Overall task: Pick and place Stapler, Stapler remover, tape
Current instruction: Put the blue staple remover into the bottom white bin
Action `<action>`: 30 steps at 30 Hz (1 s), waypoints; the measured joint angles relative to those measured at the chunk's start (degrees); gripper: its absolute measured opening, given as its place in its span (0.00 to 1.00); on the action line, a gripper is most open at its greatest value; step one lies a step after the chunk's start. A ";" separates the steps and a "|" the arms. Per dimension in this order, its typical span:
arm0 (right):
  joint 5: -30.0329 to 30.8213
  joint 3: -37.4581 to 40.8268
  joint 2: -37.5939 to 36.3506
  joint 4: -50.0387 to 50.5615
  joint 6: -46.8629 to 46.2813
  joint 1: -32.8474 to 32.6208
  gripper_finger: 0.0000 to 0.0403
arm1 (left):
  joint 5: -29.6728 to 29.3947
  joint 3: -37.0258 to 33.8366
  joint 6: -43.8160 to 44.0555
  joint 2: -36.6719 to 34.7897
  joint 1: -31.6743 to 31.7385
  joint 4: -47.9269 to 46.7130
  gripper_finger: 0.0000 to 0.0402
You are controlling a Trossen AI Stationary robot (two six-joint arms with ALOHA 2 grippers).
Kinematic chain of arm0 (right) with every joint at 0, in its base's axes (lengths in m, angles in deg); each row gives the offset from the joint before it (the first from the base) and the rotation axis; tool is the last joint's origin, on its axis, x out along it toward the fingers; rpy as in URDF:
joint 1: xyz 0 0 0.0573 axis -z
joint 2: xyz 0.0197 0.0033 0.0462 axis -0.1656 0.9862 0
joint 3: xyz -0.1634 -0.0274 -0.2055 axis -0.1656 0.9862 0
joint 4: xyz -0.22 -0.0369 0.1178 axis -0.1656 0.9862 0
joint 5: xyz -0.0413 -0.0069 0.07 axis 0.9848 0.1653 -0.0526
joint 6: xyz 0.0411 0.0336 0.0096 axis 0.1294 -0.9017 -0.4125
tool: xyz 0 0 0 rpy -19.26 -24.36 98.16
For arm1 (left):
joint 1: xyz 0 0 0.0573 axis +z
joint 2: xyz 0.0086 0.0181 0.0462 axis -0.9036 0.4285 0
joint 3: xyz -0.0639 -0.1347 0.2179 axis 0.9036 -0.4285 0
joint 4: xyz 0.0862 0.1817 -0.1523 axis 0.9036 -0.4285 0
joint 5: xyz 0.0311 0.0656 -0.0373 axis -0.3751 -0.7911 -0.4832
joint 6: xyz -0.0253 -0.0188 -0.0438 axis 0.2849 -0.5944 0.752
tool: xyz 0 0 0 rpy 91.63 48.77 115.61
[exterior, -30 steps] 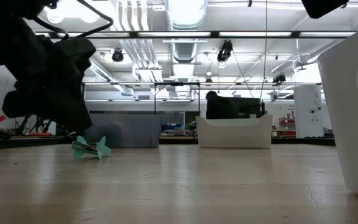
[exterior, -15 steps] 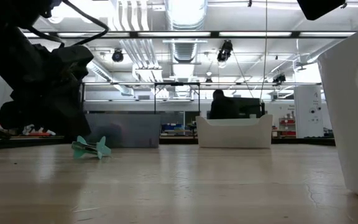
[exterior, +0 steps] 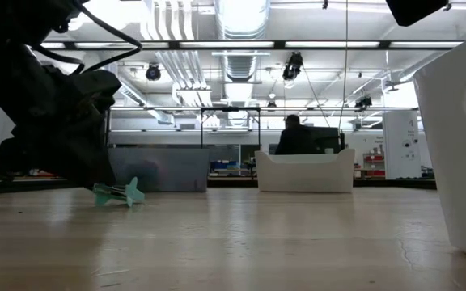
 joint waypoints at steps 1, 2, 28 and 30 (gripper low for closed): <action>0.06 0.00 0.00 0.01 0.20 0.00 0.19 | -0.08 0.00 0.00 0.17 0.00 0.04 0.25; 0.47 0.00 0.00 0.01 0.41 -0.02 0.19 | -0.14 0.00 0.00 0.27 0.00 0.06 0.25; 15.05 0.09 0.00 -0.45 6.00 -0.04 0.19 | -5.44 -0.02 -16.16 0.55 1.90 19.40 0.01; 18.81 0.09 0.03 -0.45 6.80 0.09 0.20 | -5.47 0.04 -20.03 0.55 2.60 24.32 0.01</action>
